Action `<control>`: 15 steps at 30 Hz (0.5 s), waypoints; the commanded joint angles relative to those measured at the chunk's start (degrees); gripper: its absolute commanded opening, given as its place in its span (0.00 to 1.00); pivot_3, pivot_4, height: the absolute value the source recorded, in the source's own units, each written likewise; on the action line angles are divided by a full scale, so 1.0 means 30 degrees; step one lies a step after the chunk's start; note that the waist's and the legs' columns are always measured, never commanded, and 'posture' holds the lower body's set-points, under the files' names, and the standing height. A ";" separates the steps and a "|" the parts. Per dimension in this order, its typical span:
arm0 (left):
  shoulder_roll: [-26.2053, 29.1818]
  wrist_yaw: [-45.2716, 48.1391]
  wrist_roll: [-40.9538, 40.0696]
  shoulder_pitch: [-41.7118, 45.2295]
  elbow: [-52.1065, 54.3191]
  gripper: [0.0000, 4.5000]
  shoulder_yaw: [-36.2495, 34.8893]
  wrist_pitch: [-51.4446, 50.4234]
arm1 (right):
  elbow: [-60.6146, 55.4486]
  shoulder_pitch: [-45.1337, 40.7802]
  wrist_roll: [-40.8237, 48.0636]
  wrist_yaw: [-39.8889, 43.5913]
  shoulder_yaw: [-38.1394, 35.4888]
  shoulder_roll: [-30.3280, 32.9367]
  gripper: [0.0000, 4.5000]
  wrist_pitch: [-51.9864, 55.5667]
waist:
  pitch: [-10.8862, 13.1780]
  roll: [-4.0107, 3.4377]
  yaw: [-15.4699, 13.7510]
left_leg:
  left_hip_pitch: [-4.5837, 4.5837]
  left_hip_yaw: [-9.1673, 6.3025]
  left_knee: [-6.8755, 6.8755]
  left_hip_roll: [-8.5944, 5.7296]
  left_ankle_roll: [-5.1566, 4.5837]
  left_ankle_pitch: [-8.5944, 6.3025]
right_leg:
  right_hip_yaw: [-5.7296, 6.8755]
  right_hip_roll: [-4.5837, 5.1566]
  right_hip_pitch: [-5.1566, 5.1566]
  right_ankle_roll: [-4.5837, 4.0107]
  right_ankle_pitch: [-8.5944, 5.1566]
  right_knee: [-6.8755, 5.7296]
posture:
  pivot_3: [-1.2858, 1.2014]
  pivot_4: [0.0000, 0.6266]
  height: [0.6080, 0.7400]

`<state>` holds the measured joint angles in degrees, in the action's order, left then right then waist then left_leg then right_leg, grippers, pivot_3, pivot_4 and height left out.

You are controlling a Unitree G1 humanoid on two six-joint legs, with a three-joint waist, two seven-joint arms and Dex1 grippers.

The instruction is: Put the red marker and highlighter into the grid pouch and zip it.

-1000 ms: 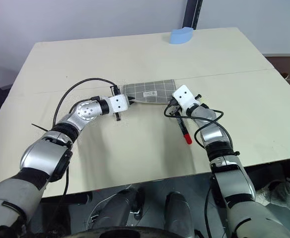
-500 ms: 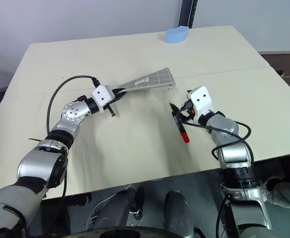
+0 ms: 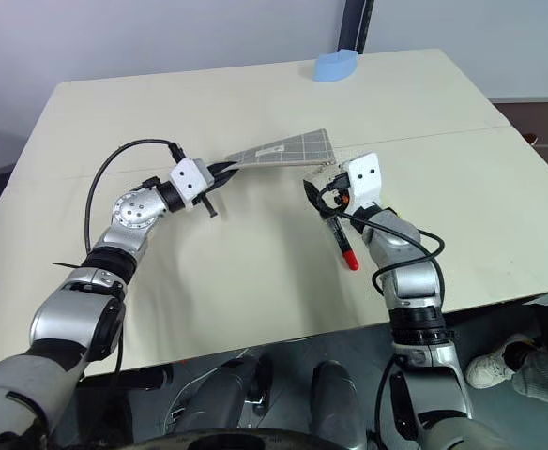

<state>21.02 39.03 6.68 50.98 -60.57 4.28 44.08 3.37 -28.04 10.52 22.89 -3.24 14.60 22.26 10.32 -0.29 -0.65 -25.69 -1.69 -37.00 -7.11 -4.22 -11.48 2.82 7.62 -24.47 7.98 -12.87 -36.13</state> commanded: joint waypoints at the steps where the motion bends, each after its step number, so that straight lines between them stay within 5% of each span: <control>1: 0.0140 0.0007 -0.0385 0.0117 0.0766 0.00 -0.0118 0.0363 | 0.0455 -0.1172 0.0640 -0.0217 -0.0424 -0.0478 0.99 -0.0353 | 0.0000 -0.0001 0.0027 | 0.0001 0.0000 0.0001 0.0000 0.0001 0.0001 | 0.0000 -0.0003 -0.0002 0.0000 0.0000 -0.0001 | 0.52 0.24 1.00; 5: 0.0111 -0.0067 -0.0334 0.0150 0.0717 0.00 -0.0109 0.0439 | 0.1004 -0.1280 0.0605 -0.0158 -0.0260 -0.0551 0.99 -0.0608 | 0.0000 -0.0001 -0.0003 | 0.0000 0.0000 0.0005 0.0002 0.0002 0.0001 | -0.0002 -0.0006 -0.0007 0.0000 0.0000 -0.0009 | 0.52 0.24 1.00; 7: 0.0099 -0.0115 -0.0314 0.0186 0.0636 0.00 -0.0116 0.0425 | 0.0987 -0.1277 0.1002 -0.0105 -0.0464 -0.0748 0.88 -0.0571 | 0.0000 -0.0001 0.0010 | -0.0002 0.0000 0.0005 -0.0001 0.0001 0.0001 | -0.0005 -0.0005 -0.0010 0.0000 0.0000 -0.0008 | 0.52 0.24 1.00; 15: -0.0054 -0.0236 -0.0365 0.0213 0.0379 0.00 -0.0147 0.0594 | 0.0701 -0.0776 0.0903 -0.0334 -0.0171 -0.0936 0.01 -0.0288 | 0.0000 -0.0001 0.0018 | 0.0000 0.0000 0.0007 0.0000 0.0002 0.0001 | -0.0009 -0.0009 -0.0013 0.0000 0.0000 -0.0012 | 0.52 0.24 1.00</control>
<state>20.94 38.72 6.74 50.98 -60.29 4.33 44.40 7.57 -30.02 12.55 22.29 -3.50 12.32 21.69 10.32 -0.29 -0.59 -25.69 -1.69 -36.98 -7.11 -4.21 -11.47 2.79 7.59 -24.51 7.97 -12.87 -36.16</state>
